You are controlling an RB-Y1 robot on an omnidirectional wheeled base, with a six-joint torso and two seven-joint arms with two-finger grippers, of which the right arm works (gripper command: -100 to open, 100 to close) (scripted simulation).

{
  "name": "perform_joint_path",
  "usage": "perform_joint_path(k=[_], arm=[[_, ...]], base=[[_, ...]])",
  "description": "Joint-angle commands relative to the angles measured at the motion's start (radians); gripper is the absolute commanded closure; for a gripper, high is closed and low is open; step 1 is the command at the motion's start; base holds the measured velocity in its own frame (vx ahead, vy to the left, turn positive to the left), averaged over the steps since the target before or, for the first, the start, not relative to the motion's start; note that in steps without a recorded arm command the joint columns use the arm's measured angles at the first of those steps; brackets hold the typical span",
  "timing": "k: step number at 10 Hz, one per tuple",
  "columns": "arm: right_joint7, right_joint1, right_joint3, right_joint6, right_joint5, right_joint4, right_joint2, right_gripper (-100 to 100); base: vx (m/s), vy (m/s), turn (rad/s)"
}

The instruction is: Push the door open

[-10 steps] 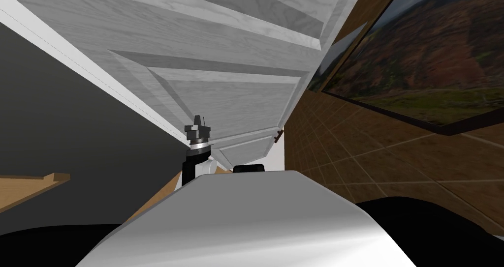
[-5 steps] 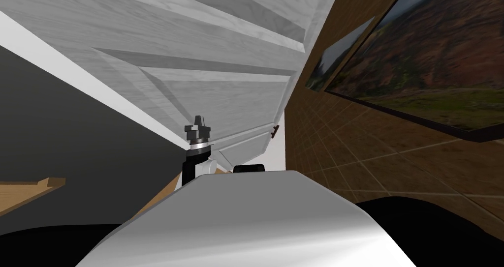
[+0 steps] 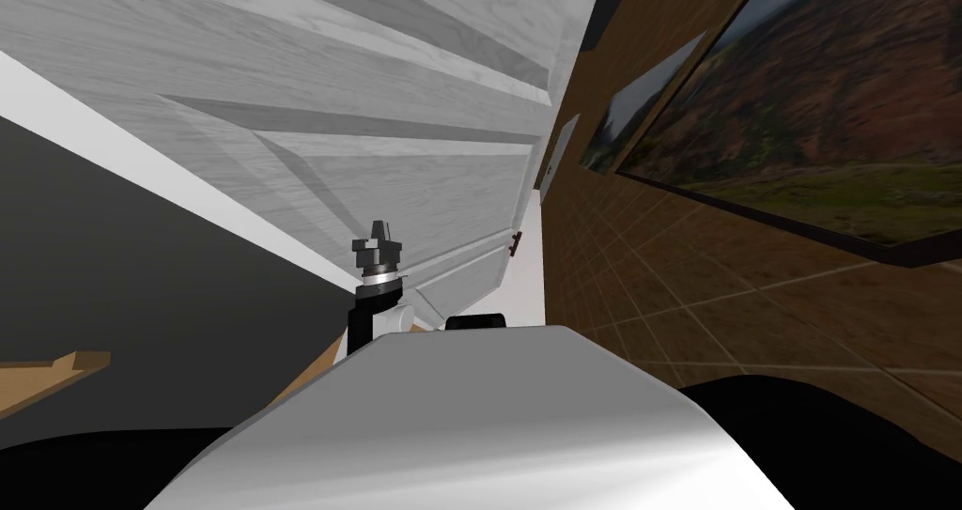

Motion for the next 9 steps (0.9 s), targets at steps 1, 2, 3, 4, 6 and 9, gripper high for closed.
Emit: perform_joint_path(k=[1,2,3,4,6,9], arm=[[-0.001,-0.050,0.002,-0.031,-0.003,0.045,-0.010,-100],[-0.001,-0.051,0.002,-0.031,-0.003,0.045,-0.010,-100],[-0.001,-0.061,0.002,-0.031,-0.003,0.045,-0.010,-100],[-0.001,-0.065,0.002,-0.031,-0.003,0.045,-0.010,-100],[-0.018,-0.016,0.012,0.001,0.014,0.030,-0.014,-100],[-0.020,-0.015,0.014,0.002,0.016,0.029,-0.015,-100]], base=[[-0.002,-0.006,0.012],[0.000,0.003,-0.010],[-0.001,0.013,-0.011],[-0.007,0.003,-0.003],[0.067,-0.006,-0.041],[0.049,0.003,-0.021]])
